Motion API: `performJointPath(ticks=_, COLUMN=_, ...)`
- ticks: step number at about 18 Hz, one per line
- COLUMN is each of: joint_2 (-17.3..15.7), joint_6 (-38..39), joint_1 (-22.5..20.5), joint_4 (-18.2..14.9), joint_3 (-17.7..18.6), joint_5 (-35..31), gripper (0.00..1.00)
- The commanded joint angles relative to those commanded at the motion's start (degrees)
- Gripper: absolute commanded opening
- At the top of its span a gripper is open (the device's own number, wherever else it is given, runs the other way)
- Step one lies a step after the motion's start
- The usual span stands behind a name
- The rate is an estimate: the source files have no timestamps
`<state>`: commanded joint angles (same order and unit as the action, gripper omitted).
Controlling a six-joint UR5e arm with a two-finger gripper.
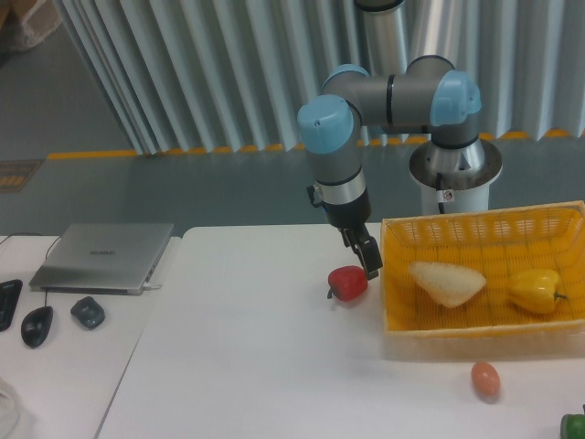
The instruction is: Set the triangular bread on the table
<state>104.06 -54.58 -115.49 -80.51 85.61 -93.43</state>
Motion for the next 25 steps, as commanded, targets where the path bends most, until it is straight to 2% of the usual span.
performJointPath(ticks=15, joint_2=-0.4, joint_6=0.8, joint_1=0.3, joint_4=1.3, joint_3=2.0, joint_5=-0.3, gripper=1.0)
performJointPath(ticks=17, joint_2=-0.4, joint_6=1.1, joint_1=0.3, joint_4=5.9, joint_3=3.3, joint_5=0.0, gripper=1.0)
performJointPath(ticks=19, joint_2=-0.9, joint_6=1.2, joint_1=0.2, joint_4=11.7, joint_3=6.1, joint_5=-0.2, gripper=1.0)
performJointPath(ticks=20, joint_2=-1.7, joint_6=1.3, joint_1=0.3, joint_4=13.5, joint_3=7.4, joint_5=-0.8, gripper=1.0)
performJointPath(ticks=25, joint_2=-2.5, joint_6=1.1, joint_1=-0.1, joint_4=12.9, joint_3=8.2, joint_5=-2.6, gripper=1.0)
